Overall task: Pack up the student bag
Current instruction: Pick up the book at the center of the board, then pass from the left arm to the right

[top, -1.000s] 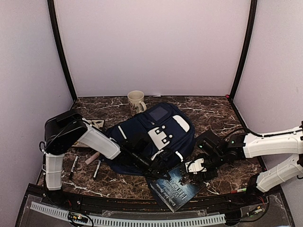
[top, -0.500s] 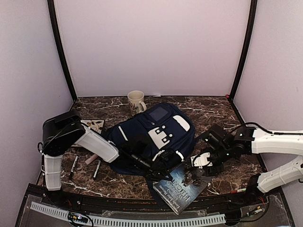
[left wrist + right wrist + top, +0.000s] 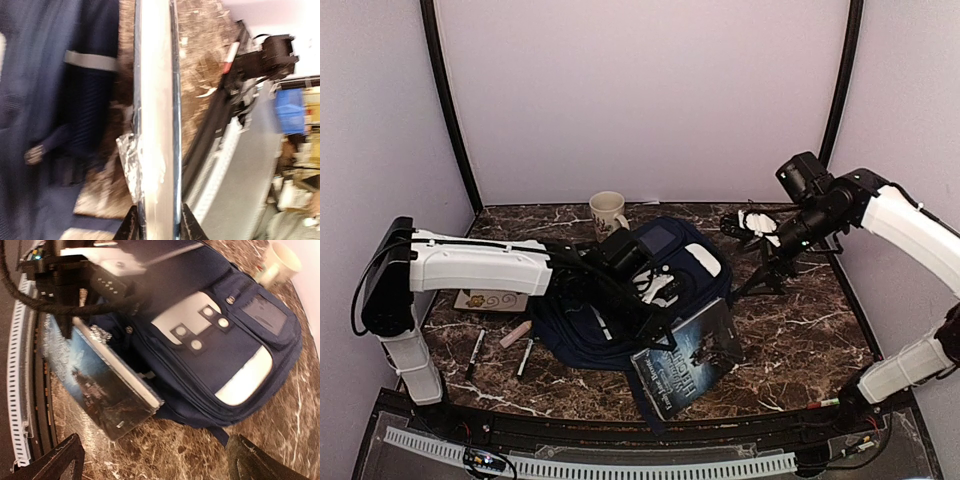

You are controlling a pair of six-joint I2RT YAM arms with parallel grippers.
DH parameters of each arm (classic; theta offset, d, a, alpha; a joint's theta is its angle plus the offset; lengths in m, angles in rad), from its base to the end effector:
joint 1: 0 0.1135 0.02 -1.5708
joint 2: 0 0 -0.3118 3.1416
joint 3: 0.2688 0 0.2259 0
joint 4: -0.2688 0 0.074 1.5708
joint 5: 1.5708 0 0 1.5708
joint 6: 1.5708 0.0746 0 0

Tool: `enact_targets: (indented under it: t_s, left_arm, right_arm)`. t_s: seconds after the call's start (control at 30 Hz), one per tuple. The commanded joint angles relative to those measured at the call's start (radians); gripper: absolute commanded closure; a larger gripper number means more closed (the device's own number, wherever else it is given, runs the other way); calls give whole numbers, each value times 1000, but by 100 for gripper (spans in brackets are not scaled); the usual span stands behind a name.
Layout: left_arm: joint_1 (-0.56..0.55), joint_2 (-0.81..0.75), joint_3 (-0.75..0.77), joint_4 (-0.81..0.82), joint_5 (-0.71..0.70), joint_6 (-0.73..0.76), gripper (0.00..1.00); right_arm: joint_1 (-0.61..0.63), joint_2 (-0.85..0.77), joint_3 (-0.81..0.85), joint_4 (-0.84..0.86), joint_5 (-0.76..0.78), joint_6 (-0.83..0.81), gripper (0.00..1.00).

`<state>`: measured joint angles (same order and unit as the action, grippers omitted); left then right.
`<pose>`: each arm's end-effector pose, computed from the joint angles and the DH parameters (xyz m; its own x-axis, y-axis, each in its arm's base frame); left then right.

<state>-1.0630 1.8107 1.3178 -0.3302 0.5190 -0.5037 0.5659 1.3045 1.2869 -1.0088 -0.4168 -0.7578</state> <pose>0.1664 -0.3751 0.2644 -0.7576 0.4996 -0.4200 0.6361 0.4209 -0.6467 0.1783 0.1490 0.3488 -0.0659 -0.7864 -0.6142 -0.9810 0.1637 -0.1044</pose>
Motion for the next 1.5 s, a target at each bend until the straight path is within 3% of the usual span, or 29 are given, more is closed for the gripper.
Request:
enact_targets:
  t_s: [0.0,0.13,0.27,0.57,0.9,1.07,1.13,1.27,1.47]
  left_arm:
    - [3,-105,88,-266,-145,259,100]
    - [-4,-109,141,-335,-221,384,100]
    - [-7,-122,122,-318,-266,473,100]
    - [-28,-172,95,-230,-381,533,100]
    - [-29,-253,-34,-68,-464,540,100]
    - [-28,-300,-110,31,-494,536,99]
    - [-28,-313,-131,58,-507,532,90]
    - [-28,-342,-164,88,-554,516,62]
    - [-25,-470,-205,182,-718,454,24]
  right_arm:
    - [-15,116,122,-241,-274,-190,1]
    - [-11,175,135,-221,-279,-234,11]
    - [-1,206,118,-97,-268,-204,13]
    - [101,359,116,-43,-253,-176,20]
    - [144,426,125,-85,-243,-164,52]
    - [148,442,125,-94,-235,-154,58]
    - [147,443,122,-82,-241,-138,67]
    - [144,437,132,-97,-270,-124,88]
    - [28,390,209,-218,-424,-156,97]
